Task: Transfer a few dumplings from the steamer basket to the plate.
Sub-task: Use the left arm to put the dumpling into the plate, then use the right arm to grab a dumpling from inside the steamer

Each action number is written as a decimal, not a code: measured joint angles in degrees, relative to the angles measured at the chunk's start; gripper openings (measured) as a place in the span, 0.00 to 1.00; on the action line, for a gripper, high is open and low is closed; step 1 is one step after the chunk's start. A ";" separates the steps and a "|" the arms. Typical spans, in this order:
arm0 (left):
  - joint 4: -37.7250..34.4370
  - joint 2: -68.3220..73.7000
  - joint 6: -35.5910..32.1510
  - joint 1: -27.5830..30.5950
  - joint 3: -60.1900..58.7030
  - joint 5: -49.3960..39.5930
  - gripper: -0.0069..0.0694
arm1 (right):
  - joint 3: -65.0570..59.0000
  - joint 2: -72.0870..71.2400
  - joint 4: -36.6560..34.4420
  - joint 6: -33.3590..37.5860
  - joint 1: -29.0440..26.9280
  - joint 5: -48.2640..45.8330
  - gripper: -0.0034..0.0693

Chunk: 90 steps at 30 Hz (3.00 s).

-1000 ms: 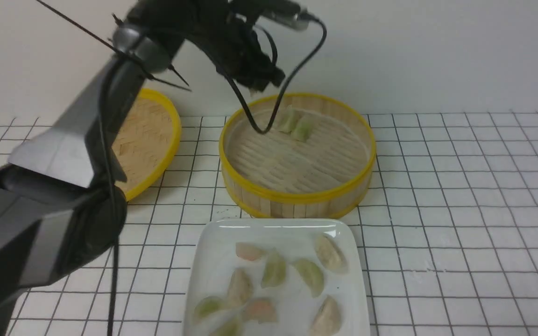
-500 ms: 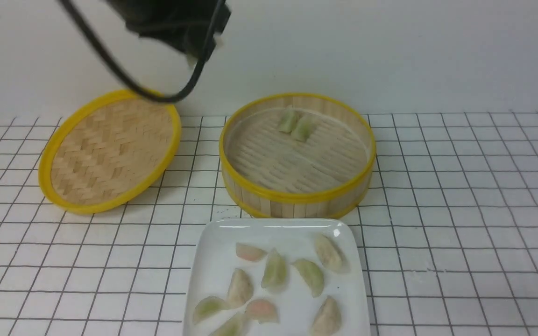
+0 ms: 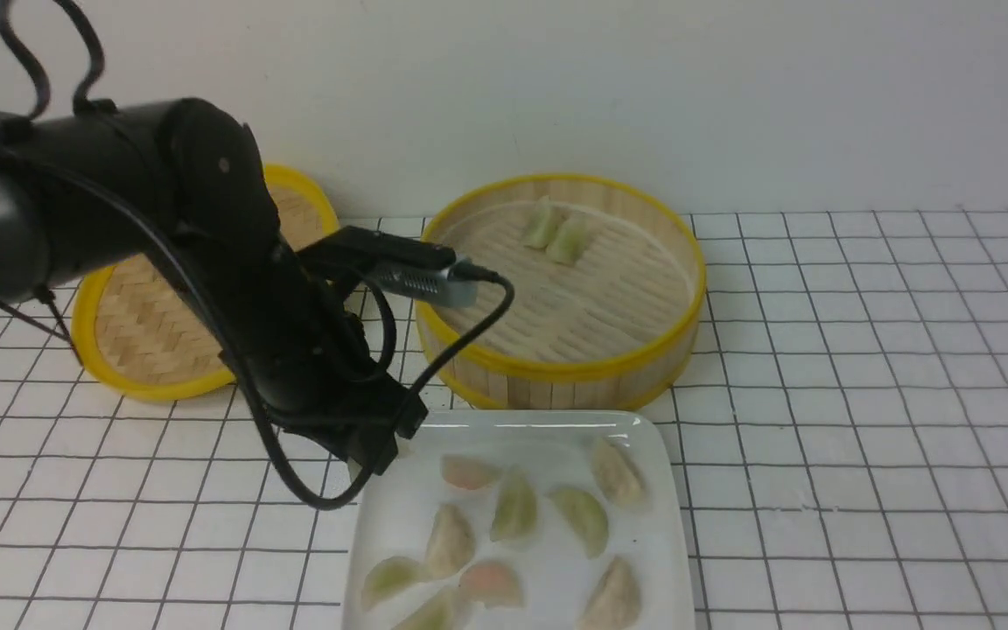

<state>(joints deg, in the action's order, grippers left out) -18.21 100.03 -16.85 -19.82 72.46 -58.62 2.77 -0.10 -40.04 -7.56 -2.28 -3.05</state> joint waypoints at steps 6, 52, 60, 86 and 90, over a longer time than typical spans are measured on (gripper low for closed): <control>-1.20 6.41 -2.28 0.00 0.00 2.15 0.36 | 24.14 19.76 7.10 6.32 0.00 -25.65 0.03; 15.62 -23.43 10.86 0.00 9.41 -13.11 0.08 | 165.35 162.95 22.98 15.42 21.39 -68.38 0.73; 15.62 -23.43 10.86 0.00 9.35 -13.11 0.08 | 165.55 163.97 20.89 20.80 21.61 -65.67 0.74; 18.21 -23.43 10.66 0.00 9.35 -13.11 0.08 | 164.07 149.56 18.40 12.66 21.66 -69.83 0.37; 20.42 -22.35 10.66 0.00 9.53 -13.11 0.08 | 153.35 137.16 17.55 12.62 22.33 -69.50 0.37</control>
<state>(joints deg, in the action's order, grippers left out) 2.21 77.69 -6.18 -19.82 82.00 -71.73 156.12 137.07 -22.49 5.06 20.05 -72.54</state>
